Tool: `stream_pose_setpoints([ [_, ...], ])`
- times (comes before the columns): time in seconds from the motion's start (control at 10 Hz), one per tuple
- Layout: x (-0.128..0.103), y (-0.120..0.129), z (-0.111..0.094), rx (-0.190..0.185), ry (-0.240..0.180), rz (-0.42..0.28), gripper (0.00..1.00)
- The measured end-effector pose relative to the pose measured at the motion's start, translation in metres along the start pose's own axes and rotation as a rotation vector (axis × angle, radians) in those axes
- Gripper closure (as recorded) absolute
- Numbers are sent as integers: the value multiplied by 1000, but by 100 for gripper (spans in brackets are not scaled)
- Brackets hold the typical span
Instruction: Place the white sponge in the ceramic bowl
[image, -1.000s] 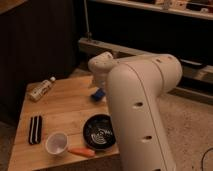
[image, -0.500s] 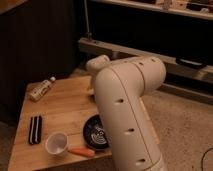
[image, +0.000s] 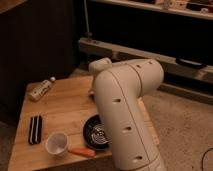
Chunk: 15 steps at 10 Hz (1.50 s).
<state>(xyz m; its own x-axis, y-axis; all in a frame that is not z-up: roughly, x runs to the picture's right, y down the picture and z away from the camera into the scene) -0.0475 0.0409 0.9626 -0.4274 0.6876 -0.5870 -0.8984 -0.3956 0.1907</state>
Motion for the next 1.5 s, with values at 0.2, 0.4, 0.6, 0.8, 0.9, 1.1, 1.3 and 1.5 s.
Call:
stream_pose_setpoints([
  [0.2,3,2,4,1,12,-24,44],
  [0.4,4,-2,8,-6,26,-27,68],
  [0.6,5,-4,9,-10,30,-26,88],
  [0.8,4,-5,7,-9,28,-28,100],
  [0.9,4,-5,7,-9,27,-28,100],
  [1.1,4,-20,-13,-24,-7,-61,100],
  [1.3,10,-43,-65,-40,-52,-116,100],
  [1.5,18,-64,-114,-45,-83,-172,100],
])
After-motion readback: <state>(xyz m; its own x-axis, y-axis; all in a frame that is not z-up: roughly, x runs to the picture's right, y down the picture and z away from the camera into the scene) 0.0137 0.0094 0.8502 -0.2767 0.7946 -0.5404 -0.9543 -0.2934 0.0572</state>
